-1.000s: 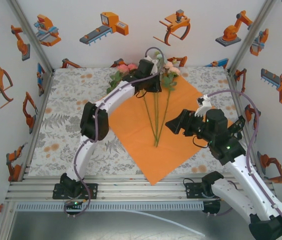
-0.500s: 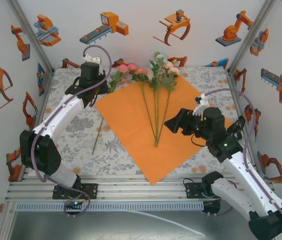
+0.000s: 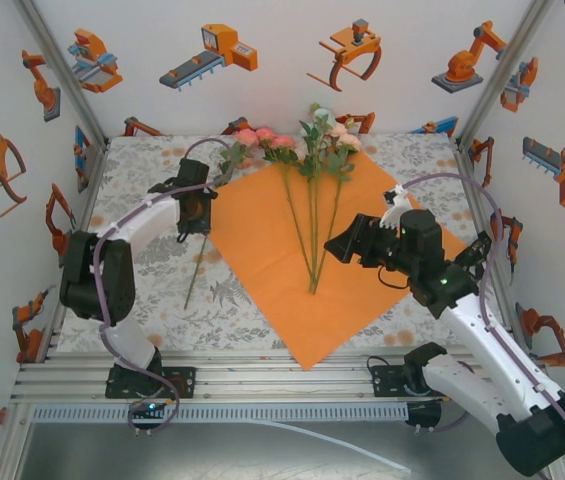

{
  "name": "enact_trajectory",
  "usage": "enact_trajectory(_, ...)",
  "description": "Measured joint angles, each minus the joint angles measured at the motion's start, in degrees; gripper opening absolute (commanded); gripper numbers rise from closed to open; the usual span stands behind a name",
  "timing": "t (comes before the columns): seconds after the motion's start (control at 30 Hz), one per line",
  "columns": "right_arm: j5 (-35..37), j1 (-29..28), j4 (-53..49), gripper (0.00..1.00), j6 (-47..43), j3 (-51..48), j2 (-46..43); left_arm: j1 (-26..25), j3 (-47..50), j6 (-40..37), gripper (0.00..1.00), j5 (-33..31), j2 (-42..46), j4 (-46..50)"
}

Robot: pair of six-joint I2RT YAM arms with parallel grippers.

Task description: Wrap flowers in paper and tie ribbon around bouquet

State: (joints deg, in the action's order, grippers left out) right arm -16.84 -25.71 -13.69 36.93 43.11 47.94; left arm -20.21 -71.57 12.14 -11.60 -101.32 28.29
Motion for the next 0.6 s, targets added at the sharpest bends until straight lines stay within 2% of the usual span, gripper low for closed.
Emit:
enact_trajectory(0.13,0.3,0.0,-0.3,0.75,0.2,0.0,-2.7,0.1,-2.1,0.0,0.38,1.0,-5.2,0.1)
enact_trajectory(0.37,1.2,0.0,-1.2,0.75,0.2,0.0,-3.9,0.8,-2.6,0.7,0.37,2.4,-7.5,0.5)
enact_trajectory(0.6,1.3,0.0,-1.6,0.75,0.2,0.0,-3.9,0.9,-3.1,1.2,0.30,2.2,-9.0,1.4)
